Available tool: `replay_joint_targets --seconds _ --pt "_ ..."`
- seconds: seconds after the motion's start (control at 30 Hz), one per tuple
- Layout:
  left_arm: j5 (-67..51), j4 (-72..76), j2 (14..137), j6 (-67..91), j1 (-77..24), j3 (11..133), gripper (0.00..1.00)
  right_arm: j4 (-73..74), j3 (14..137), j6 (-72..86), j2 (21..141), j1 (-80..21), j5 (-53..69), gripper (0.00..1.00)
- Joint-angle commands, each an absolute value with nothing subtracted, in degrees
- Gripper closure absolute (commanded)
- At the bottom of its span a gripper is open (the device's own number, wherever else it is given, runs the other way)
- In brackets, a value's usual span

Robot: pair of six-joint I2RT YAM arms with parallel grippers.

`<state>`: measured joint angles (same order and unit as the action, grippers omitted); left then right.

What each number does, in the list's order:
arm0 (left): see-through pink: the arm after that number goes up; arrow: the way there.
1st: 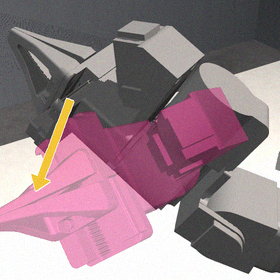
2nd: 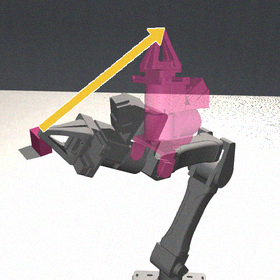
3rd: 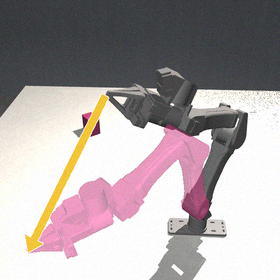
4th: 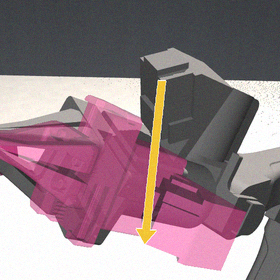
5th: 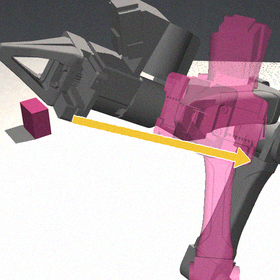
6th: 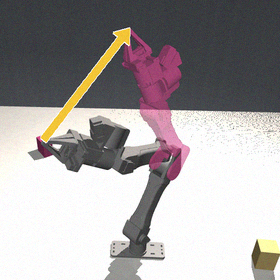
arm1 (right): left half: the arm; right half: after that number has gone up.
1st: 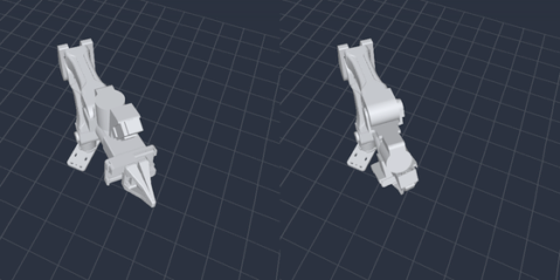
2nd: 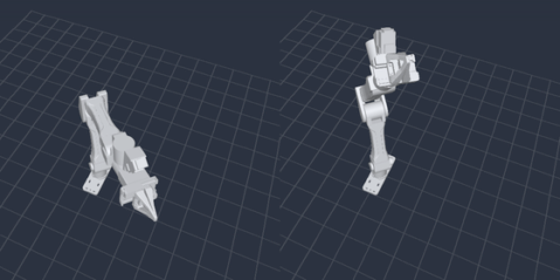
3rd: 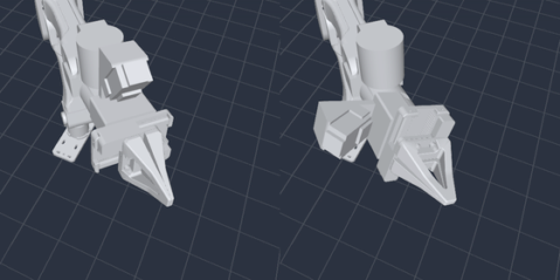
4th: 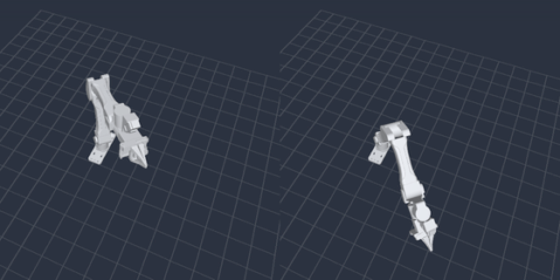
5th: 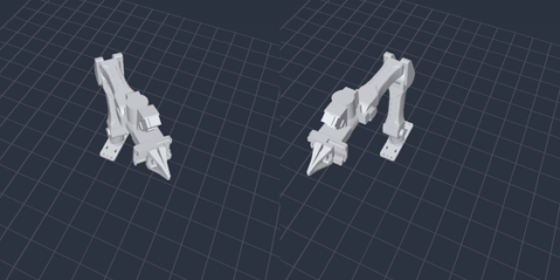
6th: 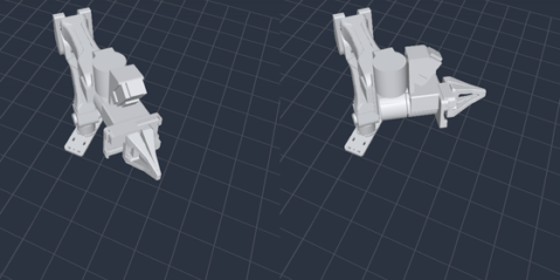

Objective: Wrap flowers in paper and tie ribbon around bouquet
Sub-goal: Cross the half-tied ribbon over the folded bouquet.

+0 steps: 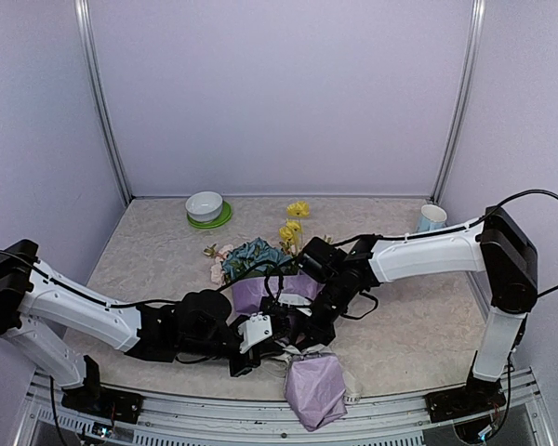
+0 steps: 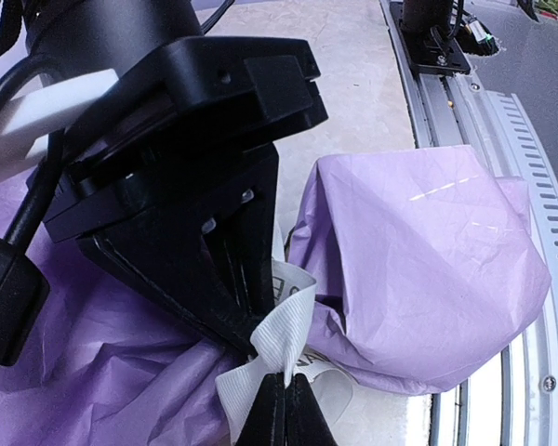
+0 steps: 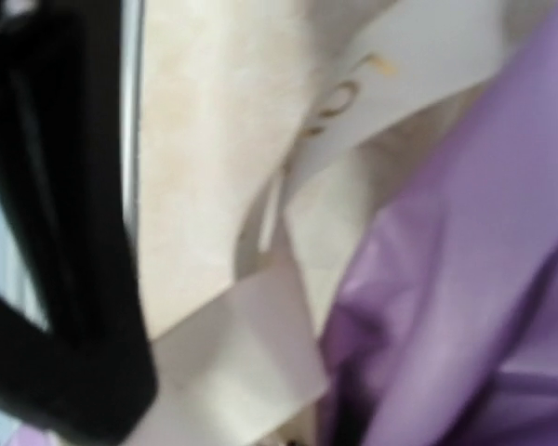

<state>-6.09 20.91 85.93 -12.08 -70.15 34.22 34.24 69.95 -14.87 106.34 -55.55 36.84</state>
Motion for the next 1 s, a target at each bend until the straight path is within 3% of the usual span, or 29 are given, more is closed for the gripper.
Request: replay_joint_targets --seconds 0.0,0.87,0.97 --pt "-6.26 20.51 86.76 -12.42 -70.4 34.49 0.98 32.48 71.41 -12.61 104.02 -55.38 35.12 1.0" --pt "-3.82 20.62 88.86 -12.62 -70.4 35.71 1.0 18.55 62.44 0.02 98.41 -52.13 38.2 1.0" --pt "-3.71 20.68 89.29 -12.34 -70.39 36.27 0.91 17.41 62.0 0.8 98.87 -52.18 37.46 1.0"
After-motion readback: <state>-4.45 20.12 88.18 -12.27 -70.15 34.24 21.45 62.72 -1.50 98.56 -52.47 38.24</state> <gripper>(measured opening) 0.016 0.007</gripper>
